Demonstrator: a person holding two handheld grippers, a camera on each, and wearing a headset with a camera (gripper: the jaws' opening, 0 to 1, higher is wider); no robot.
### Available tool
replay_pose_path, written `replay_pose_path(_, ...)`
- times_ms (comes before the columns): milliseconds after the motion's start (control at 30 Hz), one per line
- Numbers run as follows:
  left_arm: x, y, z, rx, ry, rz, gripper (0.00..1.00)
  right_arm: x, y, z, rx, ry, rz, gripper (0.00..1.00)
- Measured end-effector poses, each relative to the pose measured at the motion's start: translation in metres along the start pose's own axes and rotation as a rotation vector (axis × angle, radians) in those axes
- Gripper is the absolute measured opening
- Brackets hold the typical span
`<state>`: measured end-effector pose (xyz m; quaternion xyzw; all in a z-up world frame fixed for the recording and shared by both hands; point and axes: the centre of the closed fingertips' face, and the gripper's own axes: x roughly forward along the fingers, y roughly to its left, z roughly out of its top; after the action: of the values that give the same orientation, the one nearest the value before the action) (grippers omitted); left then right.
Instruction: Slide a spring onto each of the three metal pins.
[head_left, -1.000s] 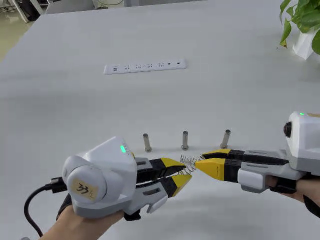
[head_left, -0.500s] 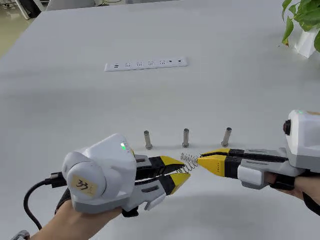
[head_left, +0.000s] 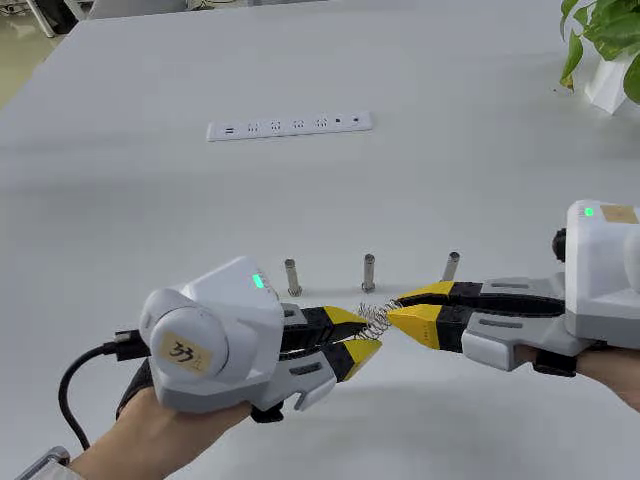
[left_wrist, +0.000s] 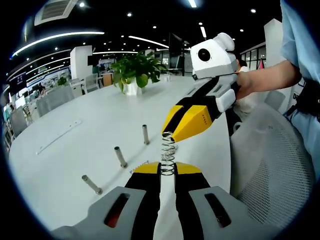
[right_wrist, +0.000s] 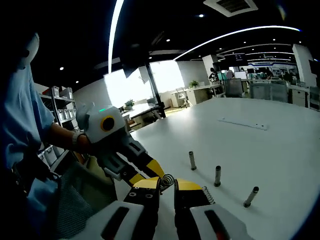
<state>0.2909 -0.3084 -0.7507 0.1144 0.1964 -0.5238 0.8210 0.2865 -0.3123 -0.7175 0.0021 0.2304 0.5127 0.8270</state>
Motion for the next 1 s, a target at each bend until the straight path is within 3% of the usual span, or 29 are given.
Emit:
replay_pose_path(200, 0.0008, 0.0004, 0.0000, -0.007, 0.004, 0.000, 0.06, 0.0025, -0.0024, -0.0014, -0.133, 0.044, -0.016, 0.07)
replay_pose_path(367, 0.0014, -0.0003, 0.0021, -0.018, -0.006, 0.000, 0.06, 0.0042, 0.0055, 0.0039, -0.266, 0.078, -0.020, 0.06)
replay_pose_path(800, 0.0017, -0.0039, 0.0037, 0.000, -0.021, -0.002, 0.06, 0.0010, 0.0059, 0.0016, -0.294, 0.096, -0.012, 0.07)
replay_pose_path(1000, -0.0001, -0.0027, 0.0036, 0.022, -0.007, -0.007, 0.06, -0.0018, 0.0036, 0.0053, -0.309, 0.092, -0.015, 0.28)
